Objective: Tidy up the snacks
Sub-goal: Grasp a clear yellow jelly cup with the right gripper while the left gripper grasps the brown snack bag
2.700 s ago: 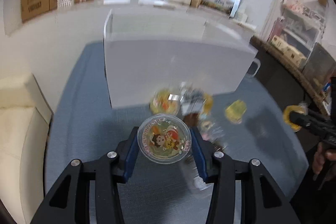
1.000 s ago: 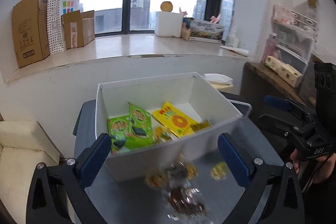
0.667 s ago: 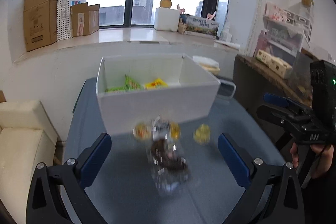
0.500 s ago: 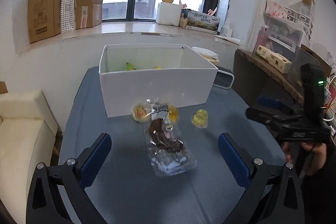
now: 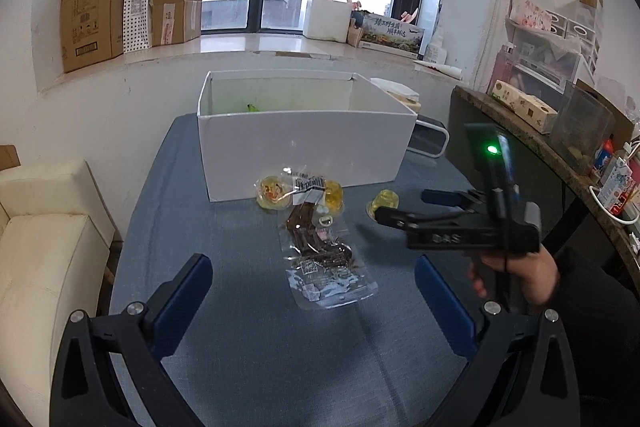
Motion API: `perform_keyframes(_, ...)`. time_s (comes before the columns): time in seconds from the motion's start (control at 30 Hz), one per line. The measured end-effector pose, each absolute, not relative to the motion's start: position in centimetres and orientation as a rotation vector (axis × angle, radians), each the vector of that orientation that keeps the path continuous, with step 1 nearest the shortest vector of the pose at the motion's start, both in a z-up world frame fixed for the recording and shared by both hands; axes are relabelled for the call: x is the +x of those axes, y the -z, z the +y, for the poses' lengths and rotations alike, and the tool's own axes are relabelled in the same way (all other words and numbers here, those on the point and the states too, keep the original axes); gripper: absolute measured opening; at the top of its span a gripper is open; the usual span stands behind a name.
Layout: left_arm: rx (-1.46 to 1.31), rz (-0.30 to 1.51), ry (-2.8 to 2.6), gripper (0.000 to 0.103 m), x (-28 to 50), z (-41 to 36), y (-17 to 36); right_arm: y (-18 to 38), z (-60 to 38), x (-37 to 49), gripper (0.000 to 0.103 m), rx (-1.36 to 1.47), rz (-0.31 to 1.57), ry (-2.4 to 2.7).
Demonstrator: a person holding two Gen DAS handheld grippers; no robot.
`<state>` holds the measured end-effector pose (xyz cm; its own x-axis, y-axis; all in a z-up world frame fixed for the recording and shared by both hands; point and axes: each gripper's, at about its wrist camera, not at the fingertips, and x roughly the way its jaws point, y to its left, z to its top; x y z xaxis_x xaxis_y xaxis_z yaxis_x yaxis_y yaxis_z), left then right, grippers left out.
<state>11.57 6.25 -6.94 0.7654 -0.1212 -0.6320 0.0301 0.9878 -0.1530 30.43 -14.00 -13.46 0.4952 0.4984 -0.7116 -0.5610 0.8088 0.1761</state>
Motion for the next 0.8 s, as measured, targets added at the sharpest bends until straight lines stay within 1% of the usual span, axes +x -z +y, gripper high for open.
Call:
perform_keyframes(0.03, -0.141, 0.698, 0.082, 0.103, 11.7, 6.3, 7.1, 13.7, -13.6, 30.9, 0.099, -0.088, 0.843, -0.643)
perform_keyframes(0.07, -0.144, 0.702, 0.081, 0.103, 11.7, 6.3, 7.2, 13.9, -13.3, 31.2, 0.090, -0.095, 0.848, -0.638)
perform_keyframes(0.1, -0.146, 0.705, 0.079, 0.103, 11.8, 6.2, 7.4, 14.0, -13.0, 31.5, 0.084, -0.105, 0.848, -0.628)
perform_keyframes(0.17, -0.149, 0.716, 0.083, 0.103, 12.1, 6.0, 7.6, 14.5, -12.6, 32.2, 0.055, -0.124, 0.873, -0.622)
perform_keyframes(0.2, -0.144, 0.717, 0.085, 0.103, 12.1, 5.9, 7.7, 14.8, -12.4, 32.5, 0.049, -0.136, 0.891, -0.611)
perform_keyframes(0.23, -0.139, 0.719, 0.085, 0.103, 12.3, 5.7, 7.9, 15.1, -12.4, 32.6, 0.035, -0.143, 0.902, -0.605)
perform_keyframes(0.43, -0.145, 0.747, 0.099, 0.103, 13.6, 5.4, 8.7, 14.2, -13.1, 31.2, 0.035, -0.168, 0.854, -0.631)
perform_keyframes(0.6, -0.156, 0.766, 0.115, 0.103, 15.2, 4.7, 9.3, 12.5, -15.6, 29.6, 0.035, -0.110, 0.824, -0.636)
perform_keyframes(0.8, -0.174, 0.830, 0.091, 0.103, 19.8, 4.1, 11.6, 9.5, -18.9, 26.6, 0.035, -0.100, 0.752, -0.638)
